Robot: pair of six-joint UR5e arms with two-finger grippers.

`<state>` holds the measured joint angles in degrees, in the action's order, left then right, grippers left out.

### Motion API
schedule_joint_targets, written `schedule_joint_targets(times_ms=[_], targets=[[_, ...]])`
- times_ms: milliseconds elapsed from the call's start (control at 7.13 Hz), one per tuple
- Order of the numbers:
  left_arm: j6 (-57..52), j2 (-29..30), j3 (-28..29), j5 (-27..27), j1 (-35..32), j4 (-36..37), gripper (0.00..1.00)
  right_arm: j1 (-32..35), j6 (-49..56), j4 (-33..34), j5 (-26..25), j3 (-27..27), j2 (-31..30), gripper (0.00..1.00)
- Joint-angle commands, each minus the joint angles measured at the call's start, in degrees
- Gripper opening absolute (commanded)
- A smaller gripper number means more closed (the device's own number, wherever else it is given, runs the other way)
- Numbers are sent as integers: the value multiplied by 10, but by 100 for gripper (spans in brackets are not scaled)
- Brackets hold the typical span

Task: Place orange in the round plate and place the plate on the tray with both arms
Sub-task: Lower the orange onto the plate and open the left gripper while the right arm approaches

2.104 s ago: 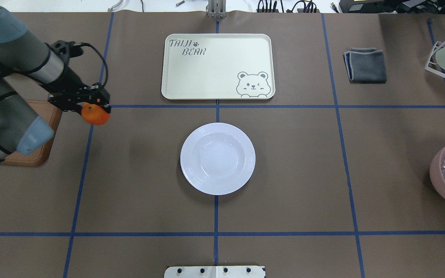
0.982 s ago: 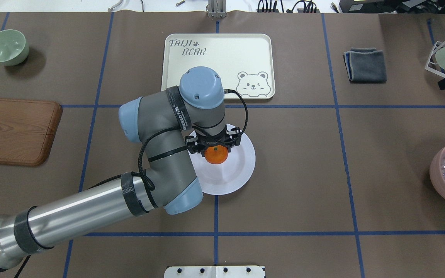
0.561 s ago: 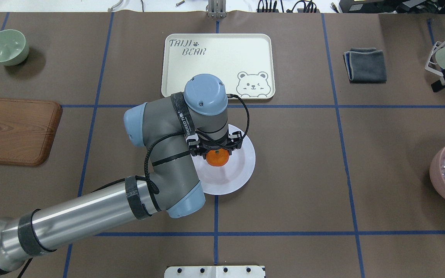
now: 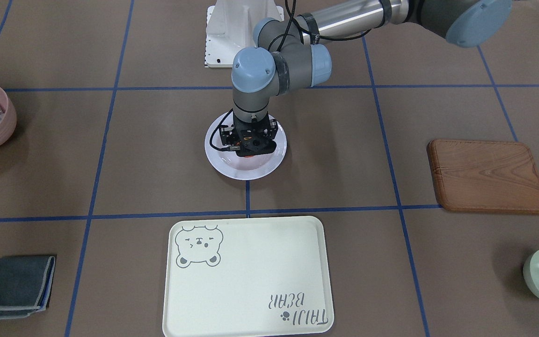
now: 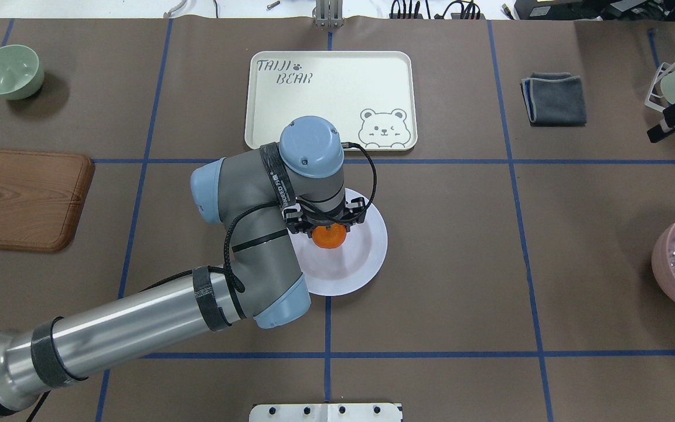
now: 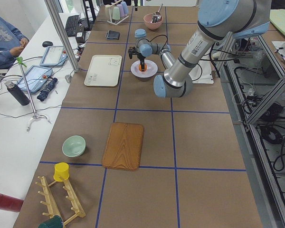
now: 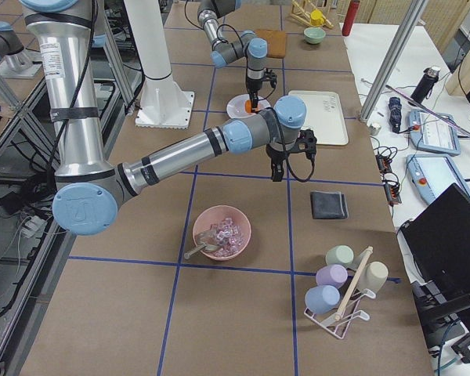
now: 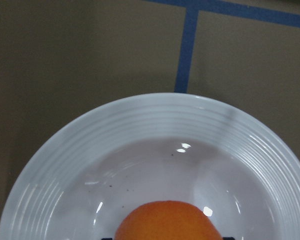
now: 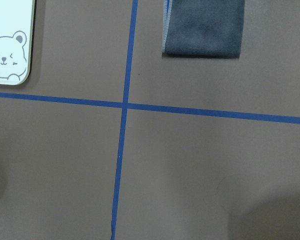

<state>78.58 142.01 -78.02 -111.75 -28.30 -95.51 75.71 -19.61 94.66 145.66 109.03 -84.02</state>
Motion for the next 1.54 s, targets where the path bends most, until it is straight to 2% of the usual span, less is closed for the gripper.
schedule_joint_targets(times_ms=[0, 140, 280, 421, 561, 701, 841, 982, 1122, 1262, 1402], targets=[[0, -1, 2, 0, 0, -2, 71, -6, -1, 0, -1, -1, 1, 100], [1, 0, -1, 0, 0, -6, 92, -13, -1, 0, -1, -2, 10, 100], [3, -2, -3, 0, -4, -35, 97, -31, -1, -1, 0, 0, 16, 100], [5, -8, -5, -2, -5, -54, 97, -63, -3, -44, -3, -10, 23, 100], [6, -13, -7, -2, -5, -54, 98, -79, -41, -89, -2, -28, 24, 100], [4, -31, -33, -6, -18, -55, 98, -111, -114, -147, -3, -34, 25, 100], [2, -71, -94, -13, -37, -53, 98, -149, -195, -237, -1, -61, 35, 100], [1, -113, -135, -67, -70, -54, 98, -184, -306, -311, -4, -103, 76, 98], [0, -128, -149, -108, -108, -55, 98, -223, -412, -362, -22, -132, 118, 98], [-3, -166, -184, -115, -118, -56, 98, -271, -479, -424, -78, -143, 124, 98], [-51, -204, -219, -117, -137, -55, 98, -317, -572, -493, -137, -150, 125, 98]])
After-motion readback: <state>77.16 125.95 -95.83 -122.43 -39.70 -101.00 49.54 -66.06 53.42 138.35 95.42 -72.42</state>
